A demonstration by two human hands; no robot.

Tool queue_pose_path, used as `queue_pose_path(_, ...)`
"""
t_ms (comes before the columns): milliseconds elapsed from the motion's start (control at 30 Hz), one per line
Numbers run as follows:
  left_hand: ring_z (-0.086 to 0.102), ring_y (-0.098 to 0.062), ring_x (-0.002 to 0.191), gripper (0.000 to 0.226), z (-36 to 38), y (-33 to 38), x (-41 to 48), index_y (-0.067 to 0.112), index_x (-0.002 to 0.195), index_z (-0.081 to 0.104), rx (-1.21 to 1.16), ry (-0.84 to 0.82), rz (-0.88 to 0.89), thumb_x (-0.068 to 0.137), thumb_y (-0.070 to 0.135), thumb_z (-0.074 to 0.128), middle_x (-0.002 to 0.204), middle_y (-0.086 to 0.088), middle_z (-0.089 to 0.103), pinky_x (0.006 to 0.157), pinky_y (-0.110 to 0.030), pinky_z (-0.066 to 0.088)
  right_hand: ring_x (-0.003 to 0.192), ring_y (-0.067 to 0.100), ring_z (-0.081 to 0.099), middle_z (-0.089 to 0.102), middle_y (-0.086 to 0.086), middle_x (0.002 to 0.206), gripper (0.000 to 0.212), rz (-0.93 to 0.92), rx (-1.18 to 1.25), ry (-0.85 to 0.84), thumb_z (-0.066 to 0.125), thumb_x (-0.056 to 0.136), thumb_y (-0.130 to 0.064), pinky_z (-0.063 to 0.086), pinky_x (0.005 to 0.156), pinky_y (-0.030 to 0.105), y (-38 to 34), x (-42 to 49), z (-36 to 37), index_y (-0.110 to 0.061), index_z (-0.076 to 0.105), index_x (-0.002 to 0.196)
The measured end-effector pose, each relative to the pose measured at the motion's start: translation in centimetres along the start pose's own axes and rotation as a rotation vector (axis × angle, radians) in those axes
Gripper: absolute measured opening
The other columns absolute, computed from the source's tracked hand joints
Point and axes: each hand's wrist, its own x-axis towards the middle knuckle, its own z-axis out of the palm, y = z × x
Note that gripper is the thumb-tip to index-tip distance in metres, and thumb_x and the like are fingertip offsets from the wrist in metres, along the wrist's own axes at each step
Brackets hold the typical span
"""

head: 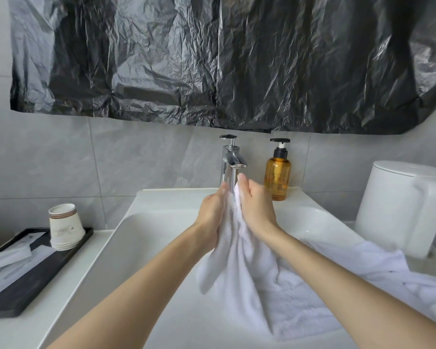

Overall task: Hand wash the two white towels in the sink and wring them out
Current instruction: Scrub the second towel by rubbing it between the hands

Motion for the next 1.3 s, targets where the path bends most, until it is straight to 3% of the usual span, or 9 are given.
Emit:
queue_pose_path(167, 0.062, -0.024, 0.064, 0.04, -0.4, -0.2, 0.5, 0.008, 0.078, 0.063, 0.016, 0.022, 0.005, 0.101, 0.036, 0.046, 0.066, -0.009, 0.066, 0.062, -0.029, 0.047, 0.053, 0.016, 0.035, 0.031, -0.007, 0.046, 0.049, -0.122, -0.075, -0.116, 0.039, 0.103, -0.035, 0.028, 0.056, 0.035, -0.5, -1.6, 0.2, -0.026, 0.03, 0.056)
queue_pose_path(300, 0.068, -0.027, 0.074, 0.041, 0.0, -0.2, 0.1, 0.006, 0.095, 0.069, -0.011, -0.023, -0.025, 0.102, 0.038, 0.045, 0.085, -0.015, 0.071, 0.067, -0.03, 0.053, 0.062, 0.022, 0.038, 0.034, -0.006, 0.052, 0.05, 0.016, -0.063, 0.018, 0.034, 0.104, -0.036, 0.029, 0.06, 0.034, 0.0, 0.4, -0.2, -0.022, 0.03, 0.057)
queue_pose_path(400, 0.062, -0.024, 0.063, 0.035, -0.5, -0.5, 0.4, 0.01, 0.076, 0.061, 0.001, -0.019, -0.025, 0.099, 0.033, 0.049, 0.069, -0.011, 0.063, 0.059, -0.027, 0.047, 0.06, 0.02, 0.04, 0.039, -0.005, 0.051, 0.048, -0.068, -0.112, -0.115, 0.037, 0.102, -0.04, 0.032, 0.06, 0.036, -0.4, -1.9, 0.1, -0.02, 0.036, 0.059)
queue_pose_path(567, 0.068, -0.026, 0.073, 0.04, -0.2, -0.4, 0.1, 0.009, 0.091, 0.069, -0.031, -0.015, -0.063, 0.102, 0.039, 0.045, 0.082, -0.012, 0.072, 0.069, -0.032, 0.052, 0.064, 0.022, 0.04, 0.035, -0.007, 0.054, 0.049, 0.034, -0.09, -0.03, 0.033, 0.104, -0.036, 0.03, 0.063, 0.032, -0.1, 0.1, 0.0, -0.022, 0.032, 0.057)
queue_pose_path(767, 0.069, -0.022, 0.066, 0.042, -0.3, -0.3, 0.0, 0.007, 0.091, 0.069, -0.032, -0.025, -0.07, 0.103, 0.036, 0.041, 0.077, -0.011, 0.071, 0.062, -0.027, 0.052, 0.062, 0.022, 0.04, 0.036, -0.006, 0.052, 0.05, -0.002, -0.099, -0.054, 0.034, 0.104, -0.038, 0.028, 0.06, 0.033, -0.3, -0.3, -0.2, -0.022, 0.031, 0.057)
queue_pose_path(900, 0.064, -0.018, 0.055, 0.045, -0.7, -0.5, 0.4, 0.009, 0.071, 0.06, -0.028, -0.027, -0.028, 0.104, 0.032, 0.039, 0.059, -0.007, 0.065, 0.058, -0.028, 0.046, 0.06, 0.023, 0.042, 0.036, -0.005, 0.05, 0.048, -0.11, -0.117, -0.121, 0.036, 0.104, -0.037, 0.031, 0.059, 0.036, -0.7, -1.8, 0.1, -0.025, 0.032, 0.057)
queue_pose_path(1033, 0.069, -0.021, 0.067, 0.041, -0.3, -0.2, -0.1, 0.009, 0.09, 0.07, -0.037, -0.046, -0.069, 0.102, 0.038, 0.044, 0.077, -0.01, 0.072, 0.062, -0.028, 0.053, 0.06, 0.021, 0.039, 0.035, -0.005, 0.053, 0.05, 0.005, -0.127, -0.042, 0.032, 0.104, -0.037, 0.028, 0.059, 0.033, -0.1, 0.4, -0.3, -0.022, 0.031, 0.057)
queue_pose_path(1167, 0.066, -0.022, 0.066, 0.037, -0.3, -0.1, 0.2, 0.009, 0.084, 0.064, -0.041, -0.019, -0.066, 0.102, 0.036, 0.045, 0.073, -0.01, 0.067, 0.062, -0.028, 0.051, 0.056, 0.019, 0.037, 0.033, -0.006, 0.048, 0.048, -0.102, -0.138, -0.128, 0.037, 0.103, -0.037, 0.027, 0.057, 0.036, 0.1, -1.4, -0.2, -0.024, 0.031, 0.057)
queue_pose_path(1300, 0.067, -0.02, 0.059, 0.04, 0.2, 0.2, -0.5, 0.008, 0.083, 0.067, -0.058, -0.027, -0.098, 0.102, 0.036, 0.045, 0.068, -0.009, 0.07, 0.058, -0.026, 0.052, 0.055, 0.018, 0.037, 0.034, -0.005, 0.05, 0.051, -0.017, -0.116, -0.016, 0.034, 0.104, -0.035, 0.028, 0.06, 0.032, -0.1, 0.2, -0.5, -0.02, 0.03, 0.056)
